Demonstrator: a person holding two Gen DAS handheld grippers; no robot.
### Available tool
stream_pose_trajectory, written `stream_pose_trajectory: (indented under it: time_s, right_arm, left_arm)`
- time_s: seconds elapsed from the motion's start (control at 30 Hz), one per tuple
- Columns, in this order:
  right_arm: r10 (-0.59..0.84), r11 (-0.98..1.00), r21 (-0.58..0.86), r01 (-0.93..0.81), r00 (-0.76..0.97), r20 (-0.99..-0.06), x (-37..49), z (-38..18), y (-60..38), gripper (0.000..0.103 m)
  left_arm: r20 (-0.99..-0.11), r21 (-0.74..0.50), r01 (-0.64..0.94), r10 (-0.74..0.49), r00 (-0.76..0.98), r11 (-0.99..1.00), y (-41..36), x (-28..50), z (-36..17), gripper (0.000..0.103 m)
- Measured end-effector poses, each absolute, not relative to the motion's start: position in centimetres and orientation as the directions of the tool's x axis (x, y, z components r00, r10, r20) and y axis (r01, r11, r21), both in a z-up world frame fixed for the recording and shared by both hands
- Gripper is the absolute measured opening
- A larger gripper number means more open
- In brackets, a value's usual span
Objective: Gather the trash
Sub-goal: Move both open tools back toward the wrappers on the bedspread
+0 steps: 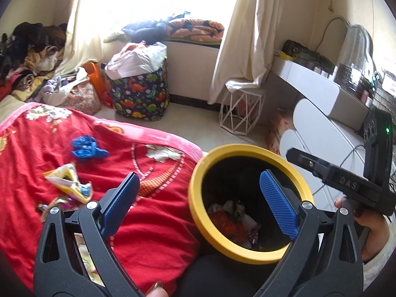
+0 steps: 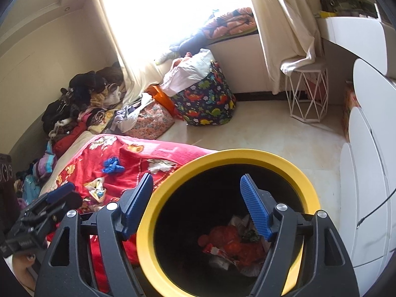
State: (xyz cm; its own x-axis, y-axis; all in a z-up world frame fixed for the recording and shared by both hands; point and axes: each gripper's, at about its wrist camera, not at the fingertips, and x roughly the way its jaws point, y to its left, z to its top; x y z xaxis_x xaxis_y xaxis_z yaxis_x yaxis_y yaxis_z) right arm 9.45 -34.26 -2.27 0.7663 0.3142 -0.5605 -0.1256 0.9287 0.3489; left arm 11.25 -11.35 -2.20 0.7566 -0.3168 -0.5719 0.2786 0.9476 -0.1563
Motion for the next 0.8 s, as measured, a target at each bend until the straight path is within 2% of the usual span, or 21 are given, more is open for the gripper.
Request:
stream_pose_trajectory:
  time_s: [0.8]
  right_arm:
    - [0.409, 0.910, 0.300, -0.287, 0.739, -0.535, 9.0, -0.3, -26.5, 0.074]
  left_arm:
    - [-0.525, -0.183, 0.135, -0.213, 0.824, 0.974, -3.9, 10.9, -0.4, 0.089]
